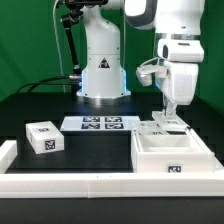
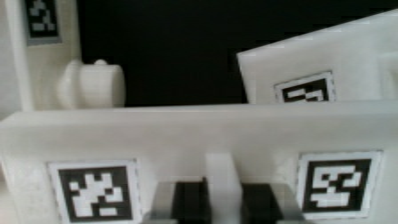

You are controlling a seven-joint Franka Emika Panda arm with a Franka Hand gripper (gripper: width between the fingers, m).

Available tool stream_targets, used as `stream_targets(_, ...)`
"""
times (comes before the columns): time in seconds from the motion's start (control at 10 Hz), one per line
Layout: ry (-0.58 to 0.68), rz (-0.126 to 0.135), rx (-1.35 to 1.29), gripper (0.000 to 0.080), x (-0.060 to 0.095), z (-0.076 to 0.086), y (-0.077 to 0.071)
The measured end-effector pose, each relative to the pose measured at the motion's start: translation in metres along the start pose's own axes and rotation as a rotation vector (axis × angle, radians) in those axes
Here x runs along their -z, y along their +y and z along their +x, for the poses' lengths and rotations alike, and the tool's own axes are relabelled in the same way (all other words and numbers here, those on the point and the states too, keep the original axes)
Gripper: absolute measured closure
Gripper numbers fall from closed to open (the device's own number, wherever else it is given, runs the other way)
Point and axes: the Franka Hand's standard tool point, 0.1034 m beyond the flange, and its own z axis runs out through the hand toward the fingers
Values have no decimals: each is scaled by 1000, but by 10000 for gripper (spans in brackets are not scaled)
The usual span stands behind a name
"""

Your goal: Assemble cabinet

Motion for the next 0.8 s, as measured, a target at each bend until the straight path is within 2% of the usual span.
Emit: stream_targets(0.8, -3, 6, -30, 732, -2, 0, 3)
